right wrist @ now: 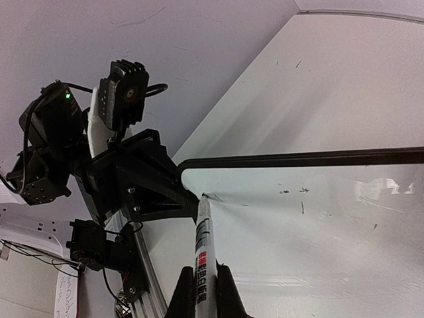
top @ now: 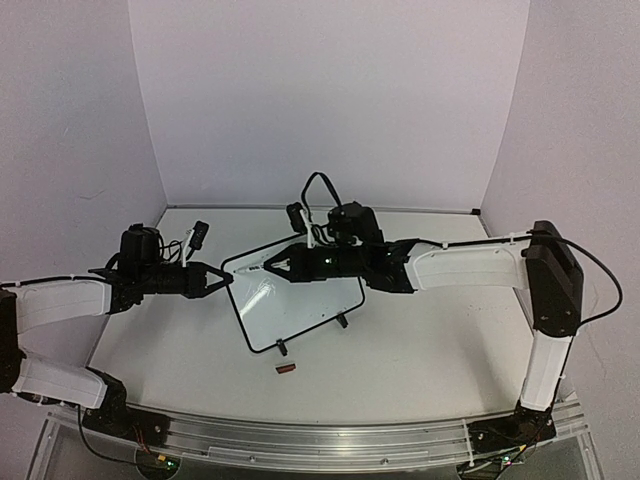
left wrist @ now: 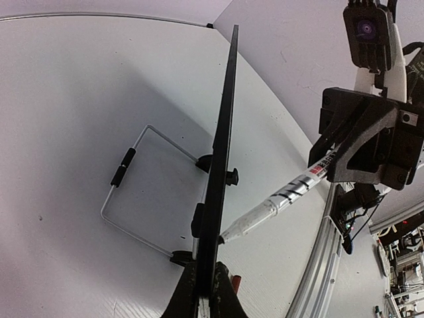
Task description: Write a sentence on the whiteboard
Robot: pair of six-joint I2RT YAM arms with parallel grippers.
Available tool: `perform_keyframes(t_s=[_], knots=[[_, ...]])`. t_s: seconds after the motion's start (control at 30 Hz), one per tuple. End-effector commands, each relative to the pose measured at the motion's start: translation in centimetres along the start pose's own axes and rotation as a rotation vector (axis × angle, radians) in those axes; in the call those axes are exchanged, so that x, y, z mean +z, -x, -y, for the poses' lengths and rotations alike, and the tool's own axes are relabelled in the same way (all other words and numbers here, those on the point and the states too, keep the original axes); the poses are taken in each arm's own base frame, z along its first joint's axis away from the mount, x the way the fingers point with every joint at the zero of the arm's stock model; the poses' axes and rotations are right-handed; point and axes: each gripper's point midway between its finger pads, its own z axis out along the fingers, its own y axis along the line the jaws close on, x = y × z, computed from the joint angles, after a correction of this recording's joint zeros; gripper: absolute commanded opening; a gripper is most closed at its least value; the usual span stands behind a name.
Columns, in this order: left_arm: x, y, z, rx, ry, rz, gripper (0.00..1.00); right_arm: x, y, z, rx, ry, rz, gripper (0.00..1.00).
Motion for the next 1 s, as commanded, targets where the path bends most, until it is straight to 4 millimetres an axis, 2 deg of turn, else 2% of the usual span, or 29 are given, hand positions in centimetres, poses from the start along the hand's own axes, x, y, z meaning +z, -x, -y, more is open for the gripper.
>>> perform_keyframes(t_s=[0.0, 0.63, 0.8, 0.97], knots=[[-0.4, 0.6, -0.7, 0.047, 0.044, 0.028, 0.00, 0.2, 1.1, -0.7, -0.007, 0.010, 0.037, 0.00], [-0.5, 0.7, -0.8, 0.052, 0.053, 0.032, 0.00, -1.1, -2.2, 0.6, 0.026, -0.012, -0.035, 0.00], [-0.6, 0.7, -0.8, 0.053, 0.056, 0.032, 0.00, -1.5, -2.0, -0.2, 0.020, 0.019, -0.035, 0.00], [-0.6, 0.7, -0.7, 0.054, 0.056, 0.030, 0.00, -2.5, -0.5, -2.3, 0.013, 0.090, 0.011, 0.00]])
